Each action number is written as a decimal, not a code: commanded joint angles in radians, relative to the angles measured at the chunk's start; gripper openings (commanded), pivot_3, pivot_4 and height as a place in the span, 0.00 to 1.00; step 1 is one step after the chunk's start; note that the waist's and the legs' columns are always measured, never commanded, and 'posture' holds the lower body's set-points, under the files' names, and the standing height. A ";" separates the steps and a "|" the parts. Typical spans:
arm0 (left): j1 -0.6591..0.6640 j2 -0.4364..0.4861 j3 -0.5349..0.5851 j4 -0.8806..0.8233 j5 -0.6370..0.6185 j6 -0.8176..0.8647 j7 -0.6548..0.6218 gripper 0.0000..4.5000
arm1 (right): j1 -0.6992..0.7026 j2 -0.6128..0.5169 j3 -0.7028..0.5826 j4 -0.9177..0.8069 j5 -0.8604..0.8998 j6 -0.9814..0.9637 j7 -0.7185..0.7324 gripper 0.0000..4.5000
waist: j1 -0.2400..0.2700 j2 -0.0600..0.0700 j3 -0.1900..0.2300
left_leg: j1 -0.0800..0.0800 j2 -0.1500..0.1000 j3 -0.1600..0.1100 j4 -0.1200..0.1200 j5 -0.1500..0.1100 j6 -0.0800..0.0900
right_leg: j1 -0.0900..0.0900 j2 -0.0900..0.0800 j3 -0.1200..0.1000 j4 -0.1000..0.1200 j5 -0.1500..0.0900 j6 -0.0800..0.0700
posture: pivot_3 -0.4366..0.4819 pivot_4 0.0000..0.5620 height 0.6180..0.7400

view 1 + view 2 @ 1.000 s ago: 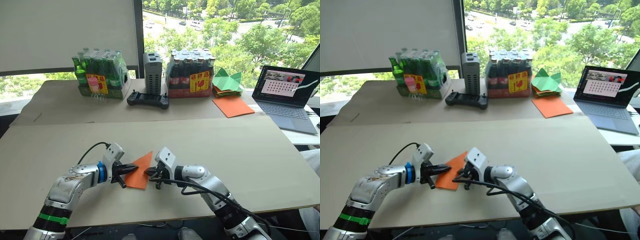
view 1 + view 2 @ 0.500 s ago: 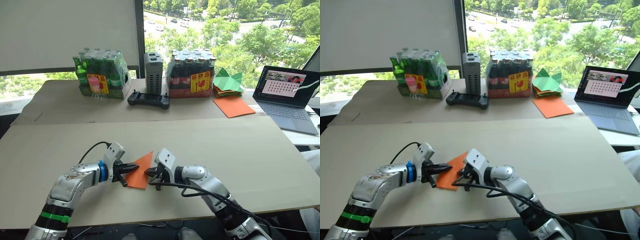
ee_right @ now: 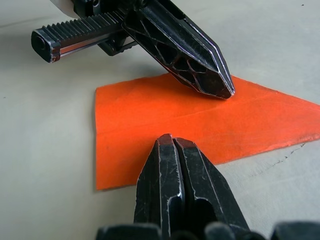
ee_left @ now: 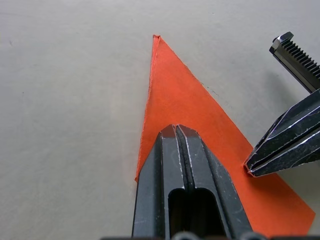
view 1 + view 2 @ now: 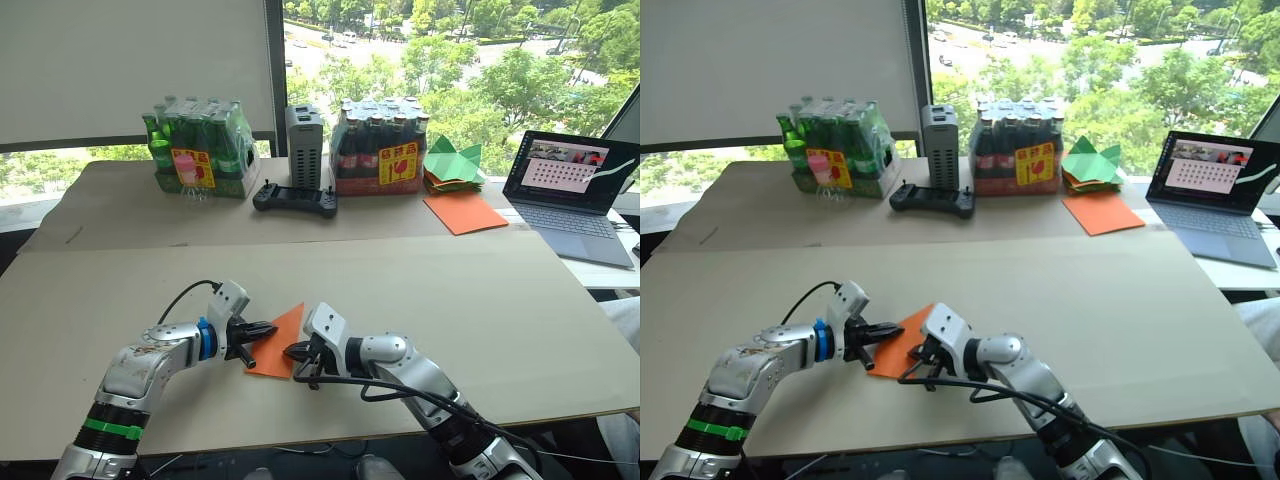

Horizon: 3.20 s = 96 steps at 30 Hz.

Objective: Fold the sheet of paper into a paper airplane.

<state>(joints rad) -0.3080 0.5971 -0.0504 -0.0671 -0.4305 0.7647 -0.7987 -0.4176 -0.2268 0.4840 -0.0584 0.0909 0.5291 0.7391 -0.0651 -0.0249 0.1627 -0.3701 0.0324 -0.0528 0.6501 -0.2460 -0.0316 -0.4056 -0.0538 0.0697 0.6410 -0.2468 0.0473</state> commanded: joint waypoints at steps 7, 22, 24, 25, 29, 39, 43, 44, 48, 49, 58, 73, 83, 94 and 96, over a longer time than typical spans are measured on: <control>0.019 0.024 0.000 0.037 0.045 -0.019 0.017 0.01 | 0.011 -0.003 0.019 0.016 -0.018 0.007 0.001 0.00 | -0.001 0.000 0.000 | 0.000 0.000 0.000 0.000 0.000 0.000 | 0.000 0.000 0.000 0.000 0.000 0.000 | 0.48 0.27 1.00; -0.032 -0.023 -0.057 0.113 0.097 -0.062 0.024 0.01 | 0.015 -0.002 0.014 0.007 -0.022 0.011 -0.005 0.00 | 0.001 0.000 0.000 | 0.001 0.000 0.000 0.000 0.000 0.000 | 0.001 0.000 0.000 0.000 0.000 0.000 | 0.48 0.27 1.00; -0.040 -0.029 -0.068 0.122 0.105 -0.068 0.017 0.01 | 0.016 -0.002 0.015 0.005 -0.022 0.012 -0.006 0.00 | 0.001 0.000 0.000 | 0.001 0.000 0.000 0.000 0.000 0.000 | 0.001 0.000 0.000 0.000 0.000 0.000 | 0.48 0.27 1.00; -0.044 -0.032 -0.074 0.128 0.110 -0.072 0.013 0.01 | 0.016 -0.002 0.014 0.004 -0.022 0.012 -0.006 0.00 | 0.002 0.000 0.000 | 0.001 0.000 0.000 0.000 0.000 0.000 | 0.001 0.000 0.000 0.000 0.000 0.000 | 0.48 0.27 1.00; -0.061 -0.045 -0.097 0.156 0.129 -0.088 0.003 0.01 | 0.016 -0.003 0.012 0.003 -0.022 0.014 -0.008 0.00 | 0.008 0.000 0.000 | 0.001 0.000 0.000 0.000 0.000 0.000 | 0.001 0.000 0.000 0.000 0.000 0.000 | 0.48 0.27 1.00; -0.098 -0.072 -0.108 0.165 0.142 -0.105 -0.014 0.01 | 0.019 -0.003 0.009 0.003 -0.021 0.016 -0.013 0.00 | 0.024 0.000 0.000 | 0.001 -0.001 0.000 0.000 0.000 0.000 | 0.001 0.000 0.000 0.000 0.000 0.000 | 0.48 0.27 1.00; -0.096 -0.078 -0.116 0.134 0.139 -0.110 -0.029 0.01 | 0.017 0.000 0.009 0.007 -0.020 0.015 -0.015 0.00 | 0.024 0.000 0.000 | 0.001 -0.001 0.000 0.000 0.000 0.000 | 0.001 0.000 0.000 0.000 0.000 0.000 | 0.48 0.27 1.00; -0.097 -0.081 -0.115 0.129 0.138 -0.116 -0.029 0.01 | 0.016 0.001 0.010 0.009 -0.020 0.014 -0.015 0.00 | 0.024 0.000 0.000 | 0.001 -0.001 0.000 0.000 0.000 0.000 | 0.001 0.000 0.000 -0.001 0.000 0.000 | 0.48 0.27 1.00; -0.112 -0.091 -0.097 0.108 0.130 -0.103 -0.016 0.01 | 0.013 0.003 0.010 0.014 -0.021 0.012 -0.015 0.00 | 0.023 0.000 0.000 | 0.000 -0.001 0.000 0.000 0.000 0.000 | 0.001 0.000 0.000 -0.001 0.000 0.000 | 0.48 0.27 1.00; -0.115 -0.092 -0.089 0.102 0.127 -0.099 -0.012 0.01 | 0.013 0.003 0.010 0.014 -0.021 0.011 -0.015 0.00 | 0.023 0.000 0.000 | 0.000 -0.001 0.000 0.000 0.000 0.000 | 0.001 0.000 0.000 -0.001 0.000 0.000 | 0.48 0.27 1.00; -0.106 -0.083 -0.079 0.064 0.121 -0.078 -0.018 0.01 | 0.011 0.008 0.015 0.021 -0.024 0.007 -0.014 0.00 | 0.022 0.000 0.000 | 0.000 0.000 0.000 0.000 0.000 0.000 | 0.000 0.000 0.000 -0.001 0.000 0.000 | 0.48 0.27 1.00; -0.142 -0.072 0.027 0.062 0.077 -0.052 0.011 0.01 | 0.013 0.006 0.017 0.021 -0.026 0.004 -0.013 0.00 | 0.020 0.000 0.000 | -0.001 0.000 0.000 -0.001 0.000 0.000 | 0.000 0.000 0.000 -0.001 0.000 0.000 | 0.48 0.27 1.00; -0.105 -0.054 0.061 -0.022 -0.001 0.015 -0.024 0.01 | 0.009 0.007 0.021 0.025 -0.027 0.000 -0.010 0.00 | 0.019 0.000 0.000 | -0.001 0.000 0.000 -0.001 0.000 0.000 | 0.000 0.000 0.000 -0.001 0.000 0.000 | 0.48 0.27 1.00; -0.092 -0.039 -0.004 0.035 0.051 -0.032 -0.036 0.01 | 0.010 0.005 0.021 0.023 -0.028 0.003 -0.015 0.00 | 0.018 0.000 0.000 | -0.001 0.000 0.000 -0.001 0.000 0.000 | 0.000 0.000 0.000 -0.001 0.000 0.000 | 0.48 0.27 1.00; -0.095 -0.040 -0.016 0.057 0.065 -0.046 -0.038 0.01 | 0.011 0.005 0.020 0.022 -0.028 0.004 -0.017 0.00 | 0.019 0.000 0.000 | -0.001 0.000 0.000 -0.001 0.000 0.000 | 0.000 0.000 0.000 -0.001 0.000 0.000 | 0.48 0.27 1.00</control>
<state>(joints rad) -0.3932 0.5480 -0.0633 -0.0144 -0.3753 0.7481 -0.8283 -0.4193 -0.2144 0.4919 -0.0553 0.0802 0.5218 0.7226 -0.0465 -0.0253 0.1630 -0.3709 0.0321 -0.0528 0.6491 -0.2460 -0.0317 -0.4059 -0.0540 0.0694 0.6397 -0.2469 0.0472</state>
